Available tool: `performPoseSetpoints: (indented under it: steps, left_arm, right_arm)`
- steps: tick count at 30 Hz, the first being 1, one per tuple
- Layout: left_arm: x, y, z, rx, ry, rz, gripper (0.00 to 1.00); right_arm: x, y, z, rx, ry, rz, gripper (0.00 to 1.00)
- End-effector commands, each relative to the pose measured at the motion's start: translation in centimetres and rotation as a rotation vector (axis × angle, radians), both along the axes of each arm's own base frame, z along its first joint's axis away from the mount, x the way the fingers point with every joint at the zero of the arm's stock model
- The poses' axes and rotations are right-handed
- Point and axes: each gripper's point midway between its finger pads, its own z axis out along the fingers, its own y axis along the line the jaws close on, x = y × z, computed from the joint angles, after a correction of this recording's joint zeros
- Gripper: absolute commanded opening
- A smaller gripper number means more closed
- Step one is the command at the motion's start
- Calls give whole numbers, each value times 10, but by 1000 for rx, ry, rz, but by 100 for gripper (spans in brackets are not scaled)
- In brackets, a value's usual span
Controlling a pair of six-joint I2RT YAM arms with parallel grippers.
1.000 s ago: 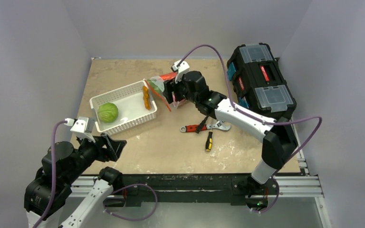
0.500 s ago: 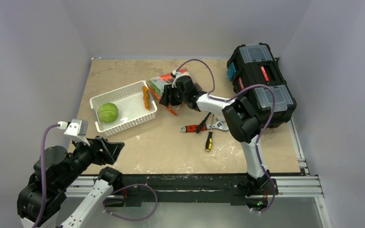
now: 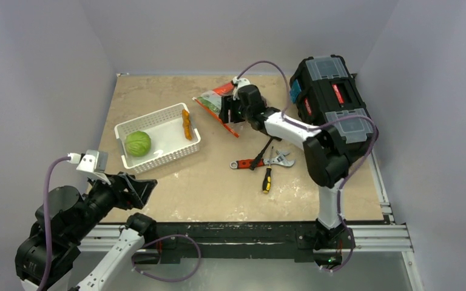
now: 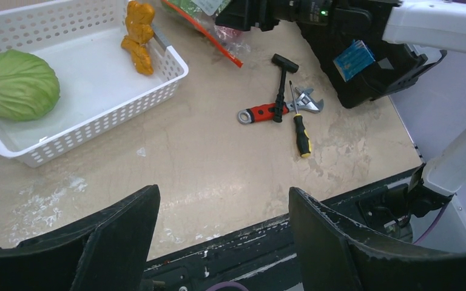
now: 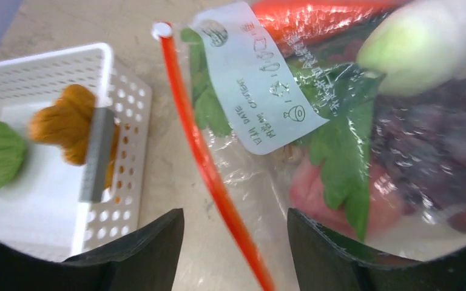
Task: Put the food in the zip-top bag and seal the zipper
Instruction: Reset both arms
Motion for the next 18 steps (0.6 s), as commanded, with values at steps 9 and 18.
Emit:
performPoseSetpoints:
  steps: [9, 18]
  left_arm:
    - [8, 21, 80, 23, -265, 85, 78]
    - [-8, 36, 122, -63, -458, 144, 81]
  right_arm:
    - [-119, -121, 209, 22, -305, -128, 99]
    - [-211, -245, 330, 141, -585, -418, 99]
